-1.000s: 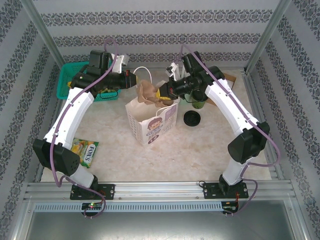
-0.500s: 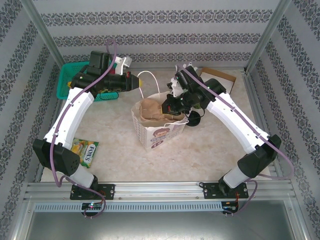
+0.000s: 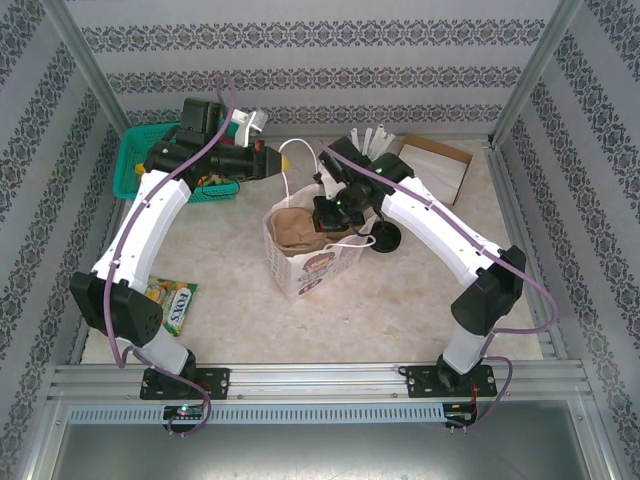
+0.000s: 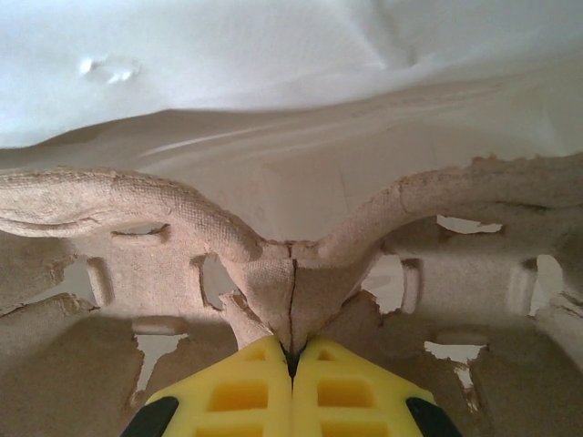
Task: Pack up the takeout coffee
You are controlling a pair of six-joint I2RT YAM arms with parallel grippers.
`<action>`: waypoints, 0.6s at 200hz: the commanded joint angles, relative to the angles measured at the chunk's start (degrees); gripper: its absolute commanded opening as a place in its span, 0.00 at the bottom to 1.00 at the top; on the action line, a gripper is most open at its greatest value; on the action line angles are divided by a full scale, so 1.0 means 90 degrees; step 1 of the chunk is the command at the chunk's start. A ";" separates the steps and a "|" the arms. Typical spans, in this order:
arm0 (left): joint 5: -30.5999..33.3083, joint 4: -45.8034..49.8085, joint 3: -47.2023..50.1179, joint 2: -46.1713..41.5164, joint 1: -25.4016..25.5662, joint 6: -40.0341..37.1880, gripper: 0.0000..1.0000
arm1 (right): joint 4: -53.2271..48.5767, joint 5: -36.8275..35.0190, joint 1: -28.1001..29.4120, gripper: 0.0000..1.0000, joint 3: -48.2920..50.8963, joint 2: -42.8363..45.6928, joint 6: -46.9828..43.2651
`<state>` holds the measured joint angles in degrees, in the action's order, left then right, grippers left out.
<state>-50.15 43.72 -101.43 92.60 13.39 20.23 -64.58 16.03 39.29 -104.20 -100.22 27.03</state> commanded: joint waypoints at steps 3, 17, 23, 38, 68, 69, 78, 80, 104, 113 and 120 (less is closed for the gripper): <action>0.0310 0.0018 -0.0264 0.0048 -0.0033 0.0185 0.00 | -0.0334 -0.0314 0.0087 0.00 -0.0239 -0.0075 -0.0432; 0.0560 -0.0013 -0.0273 0.0045 -0.0042 0.0271 0.00 | -0.0380 -0.0356 0.0102 0.00 -0.0233 -0.0084 -0.0553; 0.0661 -0.0041 -0.0283 0.0044 -0.0034 0.0297 0.00 | -0.0418 -0.0370 0.0107 0.00 -0.0240 -0.0098 -0.0602; 0.0846 -0.0157 -0.0294 0.0017 -0.0032 0.0304 0.00 | -0.0547 -0.0336 0.0098 0.00 -0.0258 -0.0146 -0.0669; 0.0654 -0.0597 -0.0189 -0.0073 -0.0032 0.0312 0.00 | -0.0863 -0.0030 0.0100 0.00 -0.0396 -0.0359 -0.0665; 0.0638 -0.0618 -0.0187 -0.0068 -0.0032 0.0312 0.00 | -0.0872 -0.0022 0.0099 0.00 -0.0400 -0.0364 -0.0662; 0.0484 -0.0747 -0.0126 -0.0085 -0.0034 0.0331 0.00 | -0.0922 0.0023 0.0103 0.00 -0.0426 -0.0410 -0.0636; 0.0457 -0.0774 -0.0114 -0.0091 -0.0040 0.0333 0.00 | -0.0933 0.0025 0.0099 0.00 -0.0427 -0.0420 -0.0634; 0.0170 -0.1344 0.0153 -0.0214 -0.0028 0.0489 0.00 | -0.1070 0.0130 0.0080 0.00 -0.0516 -0.0569 -0.0571; 0.0065 -0.1572 0.0245 -0.0268 -0.0023 0.0525 0.00 | -0.1136 0.0176 0.0071 0.00 -0.0596 -0.0651 -0.0551; 0.0023 -0.1632 0.0276 -0.0305 -0.0014 0.0496 0.00 | -0.1212 0.0229 0.0061 0.00 -0.0699 -0.0717 -0.0552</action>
<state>-46.68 36.91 -100.57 92.49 13.39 23.38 -71.44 16.08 39.64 -107.33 -104.75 22.26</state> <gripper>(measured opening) 0.051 0.067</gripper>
